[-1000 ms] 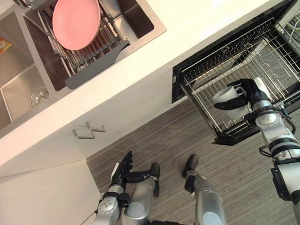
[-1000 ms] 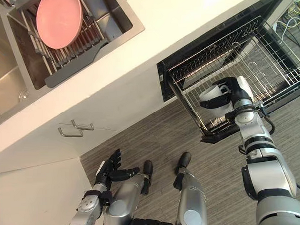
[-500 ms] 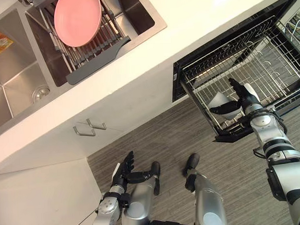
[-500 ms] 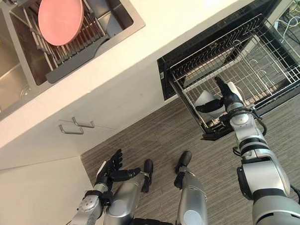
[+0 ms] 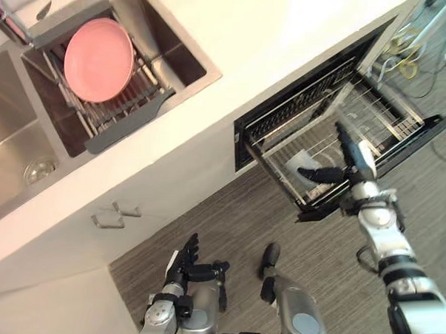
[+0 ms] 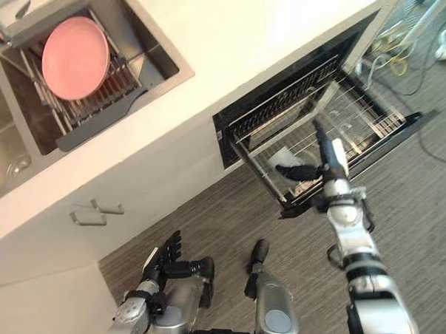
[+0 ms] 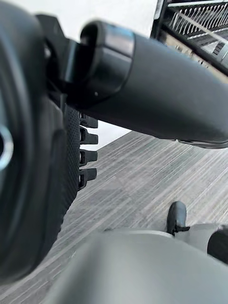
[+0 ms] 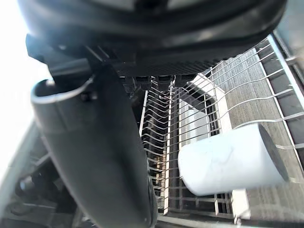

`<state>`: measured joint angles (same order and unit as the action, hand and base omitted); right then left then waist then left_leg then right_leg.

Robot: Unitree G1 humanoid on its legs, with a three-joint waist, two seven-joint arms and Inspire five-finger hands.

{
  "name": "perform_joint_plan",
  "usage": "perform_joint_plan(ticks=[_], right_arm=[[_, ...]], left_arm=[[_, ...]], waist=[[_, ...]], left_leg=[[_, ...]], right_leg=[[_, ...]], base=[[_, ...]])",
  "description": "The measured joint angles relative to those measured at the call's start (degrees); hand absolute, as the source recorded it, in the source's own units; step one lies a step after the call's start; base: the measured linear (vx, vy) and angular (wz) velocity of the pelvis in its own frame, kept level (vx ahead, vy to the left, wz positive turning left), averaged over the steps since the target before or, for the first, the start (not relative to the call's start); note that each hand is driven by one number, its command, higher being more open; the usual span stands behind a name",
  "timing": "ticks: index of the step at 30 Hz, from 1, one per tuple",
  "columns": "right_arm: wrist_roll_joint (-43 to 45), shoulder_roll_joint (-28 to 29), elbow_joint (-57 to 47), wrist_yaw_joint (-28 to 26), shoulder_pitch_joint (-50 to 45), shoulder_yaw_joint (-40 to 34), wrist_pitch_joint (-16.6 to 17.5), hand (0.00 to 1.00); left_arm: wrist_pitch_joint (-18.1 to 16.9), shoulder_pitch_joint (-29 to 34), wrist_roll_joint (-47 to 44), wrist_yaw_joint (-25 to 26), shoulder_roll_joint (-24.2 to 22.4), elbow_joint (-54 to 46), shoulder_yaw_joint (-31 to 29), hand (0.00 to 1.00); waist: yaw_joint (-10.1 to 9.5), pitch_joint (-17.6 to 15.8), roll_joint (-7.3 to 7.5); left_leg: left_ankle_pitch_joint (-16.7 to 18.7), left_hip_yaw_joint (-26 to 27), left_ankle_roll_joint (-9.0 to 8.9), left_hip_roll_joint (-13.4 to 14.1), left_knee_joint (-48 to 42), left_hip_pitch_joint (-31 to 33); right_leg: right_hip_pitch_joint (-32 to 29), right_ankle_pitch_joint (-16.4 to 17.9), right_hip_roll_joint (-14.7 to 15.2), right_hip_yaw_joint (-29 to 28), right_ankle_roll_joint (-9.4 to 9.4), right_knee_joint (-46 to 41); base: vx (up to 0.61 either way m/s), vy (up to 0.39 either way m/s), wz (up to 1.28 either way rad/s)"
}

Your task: Walk over to the sink, pick up the cup, carry it to the dishwasher, place the cup inside the dishwasher, then close the dishwasher door

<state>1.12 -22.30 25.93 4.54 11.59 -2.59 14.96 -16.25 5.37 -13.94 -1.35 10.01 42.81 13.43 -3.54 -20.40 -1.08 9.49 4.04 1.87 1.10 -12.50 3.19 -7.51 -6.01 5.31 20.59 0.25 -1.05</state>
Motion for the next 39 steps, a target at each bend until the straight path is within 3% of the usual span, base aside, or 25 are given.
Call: perform_joint_plan(ticks=[6,7,12,17,23,26,27,30,32,33,34,36,39], right_arm=[[-0.3,7.1,-11.3,-0.3,-12.2,-2.1,2.5,1.00],[-0.3,8.9,-14.2,-0.4,-14.6,-2.3,4.1,1.00],[-1.4,14.1,-18.9,-1.6,-19.6,-2.9,7.7,1.00],[-4.1,17.6,-20.9,-3.2,-23.9,-1.6,10.2,1.00],[-4.1,18.4,-24.1,-6.1,-27.9,-1.6,10.5,1.00],[-4.0,17.8,-27.2,-5.7,-30.2,-2.3,10.5,1.00],[-4.0,17.1,-28.5,-5.3,-30.1,-3.1,10.5,1.00],[-4.0,17.1,-30.0,-6.0,-29.6,-3.1,11.4,1.00],[-4.1,17.0,-30.1,-7.1,-28.5,-2.6,11.5,1.00],[-4.0,17.0,-30.1,-7.4,-28.3,-2.6,11.5,1.00],[-3.5,16.9,-30.1,-8.0,-28.1,-2.6,11.5,1.00],[-3.2,16.7,-29.9,-8.0,-28.1,-2.6,11.5,1.00],[-3.0,16.5,-29.0,-6.8,-28.1,-2.7,11.5,1.00]], left_arm=[[0.0,3.7,2.8,0.3,-1.1,2.4,-1.6,1.00],[0.1,4.3,2.9,0.6,-1.6,3.0,-2.3,1.00],[0.1,4.4,3.9,1.0,-2.1,4.8,-3.7,1.00],[-0.7,5.7,3.8,1.1,-2.2,5.3,-6.4,1.00],[-1.8,6.5,3.9,0.9,-2.2,5.4,-8.0,1.00],[-2.0,6.9,4.0,-1.1,-2.3,5.3,-8.4,1.00],[-2.5,7.0,3.7,-1.7,-2.6,5.3,-8.6,1.00],[-3.2,7.0,2.5,-2.0,-2.8,5.2,-9.0,1.00],[-3.3,7.4,1.2,-2.7,-3.0,5.4,-9.8,1.00],[-3.4,7.5,1.2,-2.8,-3.0,5.4,-9.8,1.00],[-3.8,7.6,1.1,-2.8,-2.7,5.4,-9.9,1.00],[-3.9,7.7,1.2,-2.7,-2.3,5.3,-9.9,1.00],[-4.2,8.1,1.8,-2.4,-1.6,5.2,-9.7,1.00]], waist=[[1.26,6.8,0.03],[1.55,8.0,0.01],[1.94,9.7,0.82],[1.97,11.3,2.14],[1.99,11.3,1.96],[3.17,11.3,1.83],[2.83,11.4,1.76],[1.21,11.4,1.82],[1.20,11.4,1.85],[1.18,11.4,1.91],[1.31,11.2,2.08],[1.43,11.1,2.63],[1.94,11.2,3.23]], left_leg=[[-0.2,1.3,-0.34,0.0,4.3,-5.4],[-0.3,1.7,-0.44,0.0,5.0,-6.5],[-0.2,2.2,-0.69,0.0,6.3,-9.5],[1.1,2.5,-3.08,0.5,6.4,-12.0],[1.8,3.8,-4.20,1.7,3.4,-11.6],[1.3,11.3,-3.47,3.8,1.1,-9.1],[1.1,12.5,-2.72,3.6,-0.2,-7.8],[2.4,12.3,-1.34,1.3,-1.1,-7.4],[3.7,12.4,0.77,-0.4,-3.3,-7.1],[4.6,12.3,2.09,-0.9,-4.6,-6.8],[7.3,11.6,2.89,-1.3,-7.7,-6.4],[9.3,10.8,2.17,-1.8,-9.4,-6.5],[9.4,7.7,2.06,-2.7,-9.7,-7.4]], right_leg=[[5.6,-1.8,-1.3,-0.9,0.72,6.0],[6.1,-1.7,-1.4,-1.4,0.75,6.1],[8.4,-1.5,-1.4,-1.8,0.93,6.3],[11.1,-1.2,-1.8,-2.0,0.76,6.3],[12.7,0.7,-1.6,0.4,0.47,4.4],[11.2,5.4,2.0,6.1,1.26,-3.0],[8.9,8.7,4.8,7.5,2.33,-9.2],[5.6,12.3,9.1,6.5,3.53,-17.5],[3.8,14.9,12.1,5.6,4.32,-23.7],[3.0,16.4,13.4,5.1,4.04,-26.9],[1.8,19.6,15.8,4.7,2.94,-36.1],[0.8,19.9,17.6,4.3,2.82,-41.3],[-1.7,18.2,17.2,-3.4,1.69,-48.1]], base=[[0.10,0.041,-0.13],[0.06,0.072,-0.20],[-0.01,0.047,-0.07],[-0.02,0.016,-0.03],[0.00,0.002,0.23],[-0.05,0.056,1.04],[-0.04,0.095,0.71],[0.00,0.133,0.21],[0.03,0.081,0.05],[0.10,0.033,0.13],[0.12,0.022,0.14],[0.11,0.008,0.19],[0.15,0.000,0.55]])
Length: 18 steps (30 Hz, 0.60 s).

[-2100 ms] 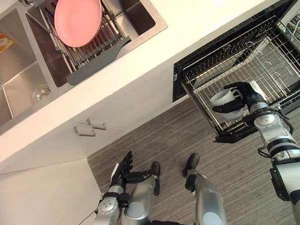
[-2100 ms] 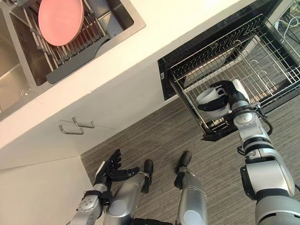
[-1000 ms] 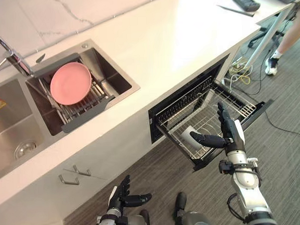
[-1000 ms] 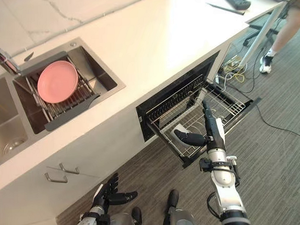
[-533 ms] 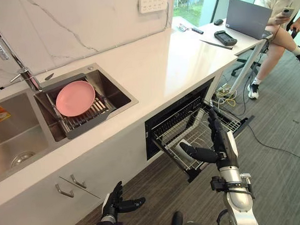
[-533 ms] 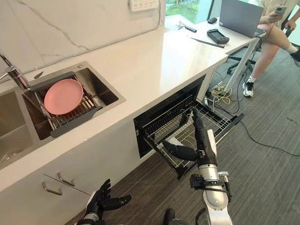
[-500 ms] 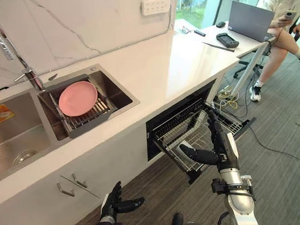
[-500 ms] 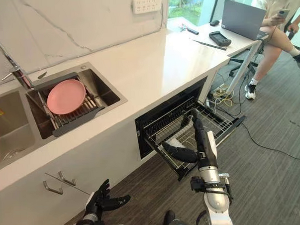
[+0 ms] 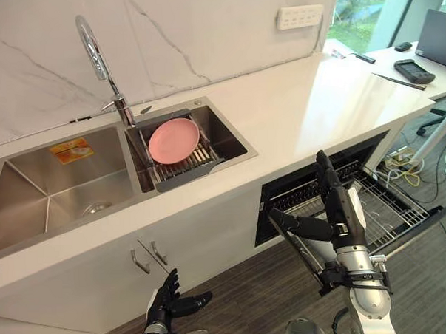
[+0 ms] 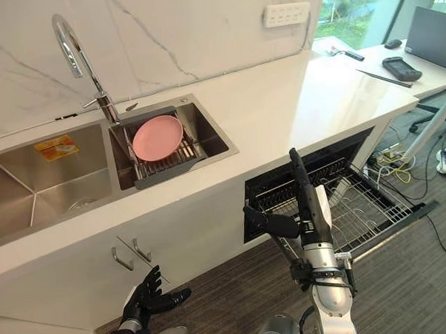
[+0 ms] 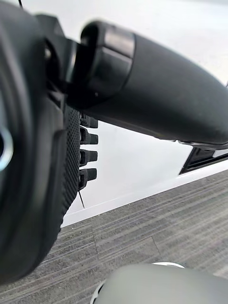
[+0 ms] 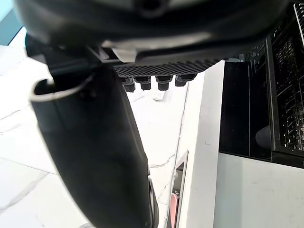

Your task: Walk over to the sink, pick up the cup, carry it to the dishwasher, place the cup inside the dishwasher, then close the dishwasher door

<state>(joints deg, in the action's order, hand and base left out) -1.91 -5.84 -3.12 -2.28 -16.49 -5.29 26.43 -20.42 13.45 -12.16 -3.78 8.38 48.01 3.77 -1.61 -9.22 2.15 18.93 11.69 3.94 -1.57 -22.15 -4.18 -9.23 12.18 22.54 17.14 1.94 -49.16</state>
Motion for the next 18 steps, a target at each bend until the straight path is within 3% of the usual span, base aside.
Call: perform_joint_plan(ticks=[1,2,3,5,6,7,8,10,12,17,18], right_arm=[[0.0,-0.2,0.6,0.7,-0.1,-0.1,0.0,1.00],[-0.1,-0.3,0.7,0.8,-0.2,0.0,0.1,1.00],[-0.1,-0.3,0.7,0.8,0.0,0.0,0.4,1.00],[0.3,-1.2,0.5,0.7,0.2,-0.3,1.7,1.00],[0.5,-1.5,0.4,0.5,0.2,-0.4,1.9,1.00],[0.8,-1.9,0.3,0.2,0.2,-0.9,2.6,1.00],[1.0,-2.6,0.4,0.2,0.1,-1.4,2.9,1.00],[2.3,-3.9,0.5,-0.4,0.2,-3.4,2.9,1.00],[2.5,-4.9,-0.2,-0.6,0.3,-4.7,2.9,1.00],[5.2,-5.8,-2.1,-3.1,0.0,-5.7,2.6,1.00],[5.3,-5.7,-2.7,-3.5,0.1,-5.7,2.6,1.00]], left_arm=[[0.0,0.0,0.4,0.2,0.1,-0.1,0.0,1.00],[0.2,0.3,1.1,0.4,0.4,0.1,0.1,1.00],[0.2,0.3,1.1,0.5,0.8,0.2,0.1,1.00],[0.6,0.0,1.1,0.6,2.3,2.4,0.1,1.00],[1.0,0.2,1.1,0.5,2.5,3.0,0.2,1.00],[1.1,1.1,1.0,0.4,3.3,4.1,0.3,1.00],[1.3,1.3,1.0,0.4,3.4,5.2,0.6,1.00],[1.1,3.1,1.0,0.3,2.2,6.5,1.1,1.00],[0.3,3.8,1.0,0.7,1.5,6.5,0.6,1.00],[-2.4,5.5,1.0,0.9,0.1,5.8,-2.6,1.00],[-2.8,5.7,1.1,0.7,0.0,5.7,-2.8,1.00]], waist=[[0.60,-0.2,-0.23],[0.87,-0.1,-1.28],[0.82,0.0,-1.39],[0.94,-0.3,-0.82],[1.06,-0.3,-0.74],[1.25,-0.1,0.38],[1.38,-0.2,-0.42],[1.40,0.4,-2.59],[1.48,0.6,-2.84],[1.71,0.7,-2.93],[1.12,1.0,-2.40]], left_leg=[[0.1,-2.4,-0.05,0.5,0.2,-1.6],[1.0,-4.0,0.01,2.0,0.8,-2.6],[1.4,-4.8,-0.05,2.9,1.0,-2.8],[2.3,-8.3,-1.40,5.1,2.0,-3.6],[2.7,-9.1,-2.20,5.6,2.1,-4.0],[4.0,-10.6,-4.86,6.0,0.8,-4.6],[5.2,-11.6,-5.97,6.7,-0.3,-5.2],[4.5,-10.1,-7.16,9.9,-1.5,-5.8],[2.1,-9.2,-7.45,11.2,-2.4,-5.1],[-7.4,-4.4,-7.38,14.9,-15.1,0.7],[-5.6,-2.8,-7.40,15.3,-15.5,1.5]], right_leg=[[-0.8,-0.3,-1.0,-1.8,-0.66,-3.2],[-1.0,3.3,-4.7,-3.8,0.68,1.6],[-1.4,4.0,-6.6,-4.9,0.61,4.7],[-6.5,2.7,-11.7,-8.8,1.87,13.3],[-7.6,1.4,-12.3,-9.7,2.18,15.2],[-7.5,-5.1,-12.5,-11.4,2.62,19.9],[-6.9,-6.5,-12.7,-10.6,2.43,18.3],[-5.1,-2.0,-12.8,-6.5,1.17,14.6],[-3.3,-0.3,-12.5,-4.0,0.74,15.1],[6.6,-0.9,-14.3,-0.8,0.79,26.3],[8.0,-1.5,-14.2,-0.7,0.88,28.7]], base=[[0.20,-0.060,0.77],[0.26,-0.107,0.72],[0.21,-0.126,0.63],[0.28,-0.225,0.71],[0.36,-0.315,0.80],[0.30,-0.259,0.67],[0.39,-0.287,0.75],[0.37,-0.223,0.73],[0.31,-0.207,0.72],[0.21,-0.127,0.49],[0.14,0.004,0.09]])
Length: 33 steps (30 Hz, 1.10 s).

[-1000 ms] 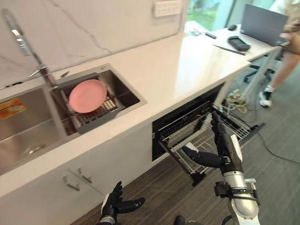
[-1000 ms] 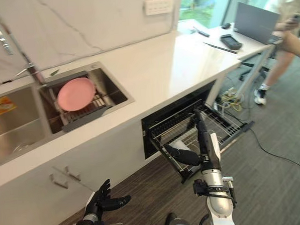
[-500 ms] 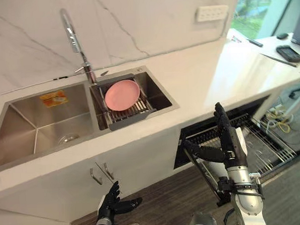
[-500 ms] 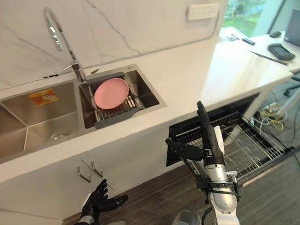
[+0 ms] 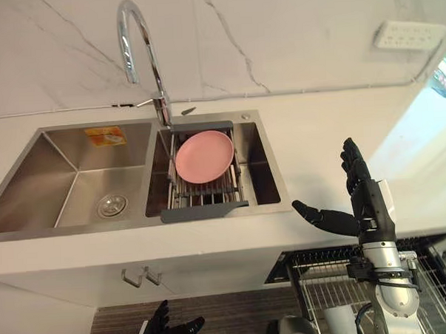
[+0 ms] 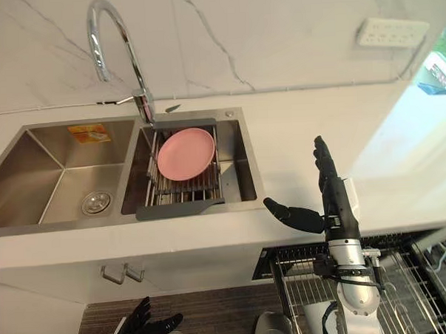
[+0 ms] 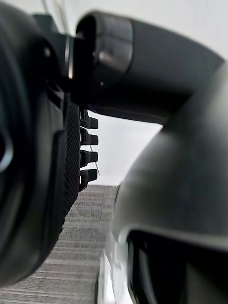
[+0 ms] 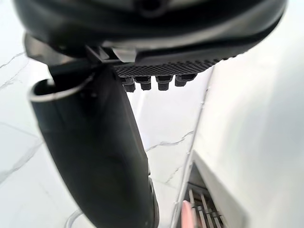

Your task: Walk over to the sink, pick up the cup, carry it to the dishwasher, place the cup inside the dishwasher, then close the dishwasher door

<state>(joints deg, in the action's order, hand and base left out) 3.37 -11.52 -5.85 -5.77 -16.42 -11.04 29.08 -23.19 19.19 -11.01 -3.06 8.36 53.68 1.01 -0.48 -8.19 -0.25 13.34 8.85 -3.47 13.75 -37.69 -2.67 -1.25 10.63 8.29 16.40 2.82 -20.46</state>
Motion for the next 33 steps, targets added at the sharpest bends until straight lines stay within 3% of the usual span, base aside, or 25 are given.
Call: perform_joint_plan(ticks=[1,3,4,5,7,11,19,20,26,33], right_arm=[[0.5,0.2,-0.4,-0.1,0.8,-0.1,0.0,1.00],[1.6,0.3,-0.4,-0.5,1.8,-0.4,-0.2,1.00],[1.6,0.0,-0.3,-0.5,2.0,-1.1,-0.6,1.00],[1.5,0.4,0.3,-0.6,2.2,-1.0,-1.6,1.00],[1.6,0.3,-0.2,-0.6,2.3,-1.4,-1.6,1.00],[1.5,0.7,0.1,-1.0,2.0,-0.8,-3.1,1.00],[-0.9,0.6,3.5,-0.7,1.7,1.4,-3.2,1.00],[-3.0,0.6,6.5,-0.7,2.5,5.5,-4.7,1.00],[-3.0,0.6,6.6,-0.6,2.5,5.5,-4.8,1.00],[-3.2,0.6,8.8,1.9,2.6,5.5,-6.3,1.00]], left_arm=[[-0.3,0.0,1.0,-0.4,0.0,-0.3,-0.3,1.00],[-0.5,0.2,2.0,-1.1,-0.1,-1.0,-0.6,1.00],[-0.5,0.5,2.1,-1.1,-0.4,-1.3,-0.6,1.00],[-0.3,1.2,2.1,-1.2,-0.4,-1.7,-0.6,1.00],[-0.1,1.7,2.1,-1.2,0.2,-1.8,-0.6,1.00],[0.5,1.2,3.7,-0.8,0.3,-1.7,-0.1,1.00],[1.1,1.0,4.1,-0.8,1.4,-0.9,2.0,1.00],[1.9,0.9,4.2,-0.9,1.8,0.6,2.1,1.00],[2.1,0.8,4.2,-0.9,2.1,0.6,2.1,1.00],[5.5,-0.4,4.0,-1.1,2.2,1.3,1.3,1.00]], waist=[[-0.24,0.3,-0.04],[-0.20,0.2,0.13],[-0.20,0.5,-0.53],[-0.63,1.3,-0.03],[-0.06,1.8,0.59],[-0.04,2.0,0.22],[0.40,3.3,0.21],[0.54,5.3,0.96],[0.57,5.3,0.96],[0.63,5.2,1.20]], left_leg=[[3.2,1.9,0.54,-0.4,3.5,0.7],[3.8,3.3,0.55,-2.8,12.9,2.2],[-1.9,2.8,-1.17,-4.1,20.6,2.6],[-3.1,3.6,-1.21,-5.8,22.0,1.0],[-3.8,3.7,-0.16,-8.0,23.9,0.9],[-4.9,4.2,0.89,-10.1,28.0,-1.2],[-7.4,4.3,-0.09,-9.8,33.6,-3.5],[-14.0,3.5,0.47,-10.6,42.6,-5.1],[-14.0,3.8,0.46,-10.5,42.6,-5.4],[-13.8,4.8,0.24,-9.9,42.6,-7.8]], right_leg=[[1.0,-1.0,0.2,0.0,0.25,2.4],[2.0,-2.4,1.2,0.2,1.42,4.8],[2.2,-2.8,1.5,0.1,2.39,4.8],[2.7,-3.0,2.2,-1.4,3.54,5.7],[3.3,-3.9,3.3,-2.9,4.73,8.8],[5.9,-6.4,4.1,-3.5,5.94,14.3],[6.6,-7.4,2.6,-3.3,5.22,16.4],[5.6,-10.9,1.7,-3.6,4.65,19.5],[5.6,-10.9,1.7,-3.9,4.65,19.5],[8.0,-10.9,1.5,-3.5,4.67,19.5]], base=[[0.17,0.047,0.07],[0.13,0.109,0.05],[0.13,0.178,-0.16],[0.14,0.175,-0.14],[0.15,0.176,0.04],[0.08,0.107,0.04],[0.03,-0.007,-0.01],[0.00,0.000,0.00],[0.00,0.000,-0.02],[-0.02,-0.014,-0.04]])
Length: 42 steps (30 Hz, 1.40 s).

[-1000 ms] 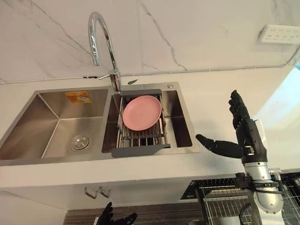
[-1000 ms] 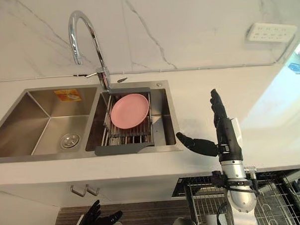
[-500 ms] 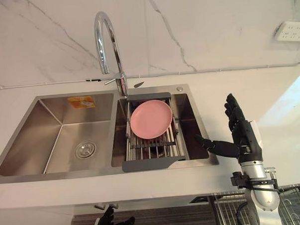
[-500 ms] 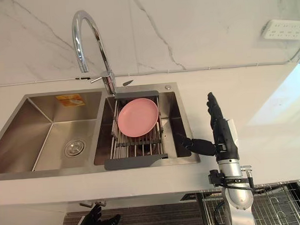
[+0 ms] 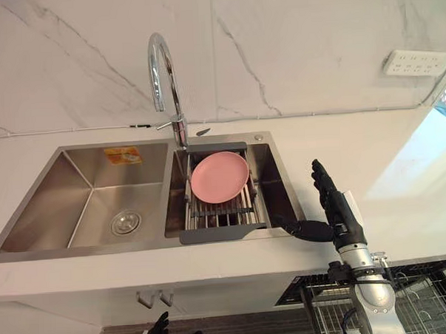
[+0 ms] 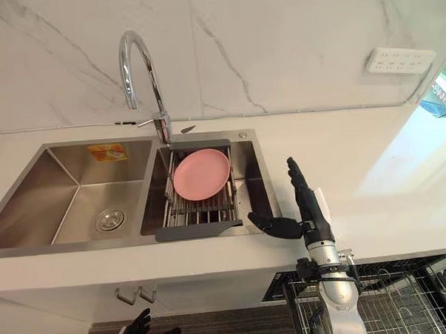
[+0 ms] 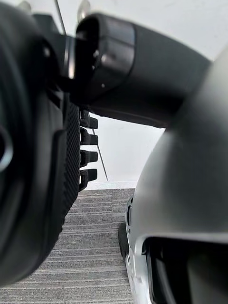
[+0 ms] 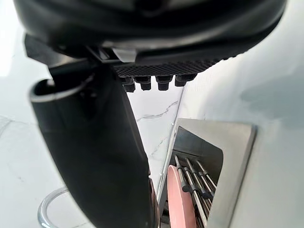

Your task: Walk over to the sink, pick up the cup, carry it to the dishwasher, place the cup inside the dishwasher, then close the dishwasher door

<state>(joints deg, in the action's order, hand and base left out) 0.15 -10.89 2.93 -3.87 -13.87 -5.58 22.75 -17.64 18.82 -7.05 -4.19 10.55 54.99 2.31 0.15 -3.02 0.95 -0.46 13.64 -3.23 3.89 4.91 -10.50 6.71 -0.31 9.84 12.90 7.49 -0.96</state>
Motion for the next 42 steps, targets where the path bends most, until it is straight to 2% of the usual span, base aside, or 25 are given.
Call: perform_joint_plan(ticks=[4,11,17,25,31,37,42], right_arm=[[-2.7,0.0,0.2,1.9,2.1,-0.4,0.0,1.00],[-10.0,-0.5,0.1,1.7,5.2,-0.9,0.1,1.00],[-15.0,-3.5,1.7,1.5,8.9,-0.6,0.1,1.00],[-23.0,-7.1,6.8,1.5,14.6,2.6,0.0,1.00],[-25.5,-7.4,8.9,1.1,17.4,4.3,0.0,1.00],[-31.5,-9.2,13.5,1.1,21.5,6.7,-0.1,1.00],[-35.2,-9.6,17.1,1.3,24.6,7.6,-1.4,1.00]], left_arm=[[2.5,-0.7,-0.4,-0.5,-0.7,1.3,-2.1,1.00],[3.7,-1.0,-0.9,-0.9,-1.4,1.5,-4.3,1.00],[4.2,-1.0,-0.9,-1.0,-1.7,1.3,-5.5,1.00],[5.0,-1.0,-0.7,-1.1,-1.7,-0.5,-7.0,1.00],[5.4,-1.0,0.0,-1.1,-1.8,-1.2,-7.4,1.00],[5.9,-1.0,0.3,-1.1,-1.8,-1.7,-7.5,1.00],[6.3,-1.0,0.3,-1.1,-1.9,-2.5,-7.5,1.00]], waist=[[-0.08,-0.2,0.21],[-1.00,-0.3,0.31],[-1.39,-0.4,0.37],[-2.92,-1.7,1.37],[-3.60,-2.0,1.53],[-3.95,-2.1,1.43],[-4.18,-2.4,1.40]], left_leg=[[0.0,0.0,-0.05,0.1,0.0,-1.0],[0.0,-1.5,-0.23,0.0,0.3,-1.0],[-0.1,-2.2,-0.24,0.1,0.3,-1.0],[-0.2,-2.8,-0.28,0.0,0.1,-1.3],[-0.3,-3.5,-0.25,-0.2,0.3,-1.2],[-0.5,-4.2,-0.20,-0.3,0.4,-1.0],[-0.7,-5.2,-0.20,-0.6,0.4,-0.5]], right_leg=[[1.3,0.0,0.1,0.4,0.04,0.0],[2.4,0.2,0.3,2.5,0.24,0.5],[3.3,0.0,0.2,3.5,0.26,1.2],[4.3,-0.1,0.2,4.5,0.37,1.5],[4.5,-0.1,0.3,5.1,0.37,1.5],[4.9,-0.1,0.3,5.8,0.38,1.9],[5.0,-0.1,0.3,6.9,0.38,2.1]], base=[[-0.07,-0.013,0.01],[-0.06,-0.014,0.12],[0.01,-0.006,0.07],[0.00,-0.004,0.05],[-0.04,-0.007,0.05],[-0.04,-0.010,0.06],[-0.02,-0.005,0.11]])
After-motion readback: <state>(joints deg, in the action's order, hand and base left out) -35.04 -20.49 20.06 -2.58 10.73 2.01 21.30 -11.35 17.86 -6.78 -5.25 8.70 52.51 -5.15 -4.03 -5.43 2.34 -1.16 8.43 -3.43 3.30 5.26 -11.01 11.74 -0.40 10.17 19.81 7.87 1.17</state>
